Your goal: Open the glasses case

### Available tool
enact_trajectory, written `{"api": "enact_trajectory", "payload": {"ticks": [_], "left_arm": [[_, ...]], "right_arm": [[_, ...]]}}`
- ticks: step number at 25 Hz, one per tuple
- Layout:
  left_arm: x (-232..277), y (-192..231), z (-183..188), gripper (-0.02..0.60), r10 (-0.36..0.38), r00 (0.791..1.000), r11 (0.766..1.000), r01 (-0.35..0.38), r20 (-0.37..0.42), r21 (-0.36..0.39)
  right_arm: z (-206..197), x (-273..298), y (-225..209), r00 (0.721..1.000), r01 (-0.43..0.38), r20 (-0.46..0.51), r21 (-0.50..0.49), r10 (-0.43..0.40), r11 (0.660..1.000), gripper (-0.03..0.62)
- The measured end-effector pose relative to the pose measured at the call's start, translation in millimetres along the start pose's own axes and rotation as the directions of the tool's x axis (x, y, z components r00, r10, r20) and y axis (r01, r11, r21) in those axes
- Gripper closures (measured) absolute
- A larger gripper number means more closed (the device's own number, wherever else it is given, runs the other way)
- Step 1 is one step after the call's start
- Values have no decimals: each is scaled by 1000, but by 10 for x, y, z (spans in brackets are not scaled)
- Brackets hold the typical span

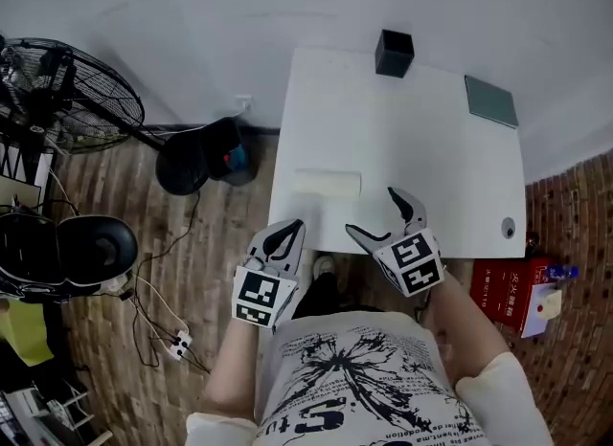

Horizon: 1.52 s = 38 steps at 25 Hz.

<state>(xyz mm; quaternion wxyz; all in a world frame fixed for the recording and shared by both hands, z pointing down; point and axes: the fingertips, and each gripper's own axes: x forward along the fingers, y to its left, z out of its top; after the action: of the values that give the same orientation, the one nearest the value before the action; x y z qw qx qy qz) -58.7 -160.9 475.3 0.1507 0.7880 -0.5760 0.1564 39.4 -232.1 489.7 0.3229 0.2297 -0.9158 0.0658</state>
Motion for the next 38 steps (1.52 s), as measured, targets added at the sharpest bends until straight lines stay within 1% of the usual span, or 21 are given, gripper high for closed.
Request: {"api": "enact_trajectory", "payload": {"ticks": [4,9,14,18,21,23,24,27,35,38], "left_arm": [[373,279,-346,568,-31,994,999,28,-100,-32],[741,516,-696,568,-59,976,996,45,-208,-71],[1002,666,-912,568,-69,955,991,32,-288,-132],[1076,746,-940,568,-71,947,982,11,-313,-189],[1121,769,-970,568,-74,942,978,4,-327,-210],[1147,784,-1000,568,-71,940,974,-6,-332,-226],[1156,790,-1013,568,-70,940,972,-11,-335,-233],[1189,804,-1026,568,-69,938,970,-17,-340,-244],[1195,810,-1020,568,-63,938,967,-26,-341,-253],[1199,821,-1018,568,-67,941,962,-27,-331,-273]], "right_arm": [[-134,483,-87,994,-29,-110,-29,25,999,128],[-258,949,-137,977,-58,-206,-38,49,998,138],[-379,1274,-205,959,-49,-284,-93,21,994,141],[-416,1395,-227,946,-41,-323,-127,-2,991,155],[-453,1438,-233,938,-45,-345,-153,-11,987,166],[-467,1458,-229,937,-41,-347,-183,-26,982,191],[-469,1466,-226,938,-37,-344,-201,-36,979,222],[-479,1488,-224,938,-37,-343,-232,-46,972,237],[-468,1468,-228,926,-111,-377,-210,24,971,247],[-458,1471,-242,923,-139,-382,-206,52,969,250]]}}
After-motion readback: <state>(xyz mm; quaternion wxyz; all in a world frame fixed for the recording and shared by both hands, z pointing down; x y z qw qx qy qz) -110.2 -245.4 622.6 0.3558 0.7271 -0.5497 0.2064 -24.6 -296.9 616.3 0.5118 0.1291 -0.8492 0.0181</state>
